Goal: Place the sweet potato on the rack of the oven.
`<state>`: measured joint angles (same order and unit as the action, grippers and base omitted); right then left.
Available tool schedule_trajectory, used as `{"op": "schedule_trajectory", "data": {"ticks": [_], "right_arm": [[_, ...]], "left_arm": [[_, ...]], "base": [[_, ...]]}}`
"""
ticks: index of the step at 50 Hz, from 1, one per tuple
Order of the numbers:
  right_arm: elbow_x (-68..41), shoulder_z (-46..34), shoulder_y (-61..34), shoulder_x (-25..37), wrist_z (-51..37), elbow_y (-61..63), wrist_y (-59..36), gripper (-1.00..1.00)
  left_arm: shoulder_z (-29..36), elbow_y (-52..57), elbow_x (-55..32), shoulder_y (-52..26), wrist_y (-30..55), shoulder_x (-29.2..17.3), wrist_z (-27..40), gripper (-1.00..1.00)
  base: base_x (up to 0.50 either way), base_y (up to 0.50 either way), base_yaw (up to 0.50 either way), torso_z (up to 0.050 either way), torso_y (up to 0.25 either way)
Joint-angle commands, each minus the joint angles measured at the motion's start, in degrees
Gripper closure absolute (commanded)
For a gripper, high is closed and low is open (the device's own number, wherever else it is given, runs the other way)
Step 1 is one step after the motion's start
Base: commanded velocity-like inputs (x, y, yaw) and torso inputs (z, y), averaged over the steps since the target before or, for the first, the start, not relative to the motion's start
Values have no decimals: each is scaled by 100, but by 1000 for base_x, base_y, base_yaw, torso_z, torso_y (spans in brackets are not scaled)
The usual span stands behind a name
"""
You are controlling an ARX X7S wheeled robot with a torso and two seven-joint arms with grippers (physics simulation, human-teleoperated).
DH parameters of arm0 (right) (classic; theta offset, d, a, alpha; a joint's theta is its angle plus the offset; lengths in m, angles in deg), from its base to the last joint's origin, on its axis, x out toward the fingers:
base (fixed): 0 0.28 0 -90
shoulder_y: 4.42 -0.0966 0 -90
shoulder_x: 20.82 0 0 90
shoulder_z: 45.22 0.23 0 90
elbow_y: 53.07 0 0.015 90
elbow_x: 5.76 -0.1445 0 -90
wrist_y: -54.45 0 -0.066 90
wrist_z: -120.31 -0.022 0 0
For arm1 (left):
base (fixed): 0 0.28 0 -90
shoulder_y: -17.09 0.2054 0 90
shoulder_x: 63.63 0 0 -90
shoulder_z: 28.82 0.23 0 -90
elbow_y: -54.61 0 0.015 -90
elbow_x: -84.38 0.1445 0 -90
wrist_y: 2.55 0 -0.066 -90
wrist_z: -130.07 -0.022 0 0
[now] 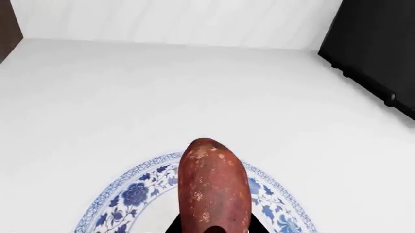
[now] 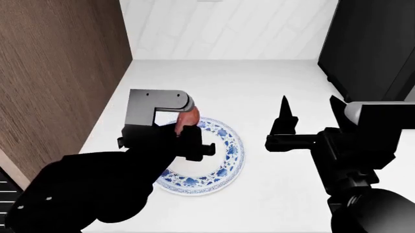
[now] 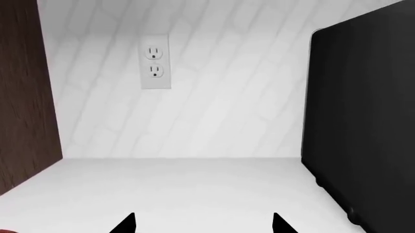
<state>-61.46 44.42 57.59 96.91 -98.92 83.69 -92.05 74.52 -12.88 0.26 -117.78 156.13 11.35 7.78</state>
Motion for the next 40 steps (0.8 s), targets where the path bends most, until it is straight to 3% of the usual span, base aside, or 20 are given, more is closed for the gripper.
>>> {"op": "schedule_trajectory", "data": {"ticks": [1, 9, 40], "right_arm": [[-135, 25, -36, 24, -145, 146, -68, -100], [-299, 71, -56, 68, -263, 233, -153, -100], [-453, 71, -102, 155, -400, 268, -146, -100]], "left_arm": [[-201, 540, -541, 175, -109, -52, 402, 100], [-239, 773, -844, 173, -166, -86, 632, 100], [-101, 700, -798, 73, -282, -172, 523, 100]], "base": [[0, 0, 0, 0, 0], [0, 0, 0, 0, 0], [-233, 0, 0, 0, 0]]}}
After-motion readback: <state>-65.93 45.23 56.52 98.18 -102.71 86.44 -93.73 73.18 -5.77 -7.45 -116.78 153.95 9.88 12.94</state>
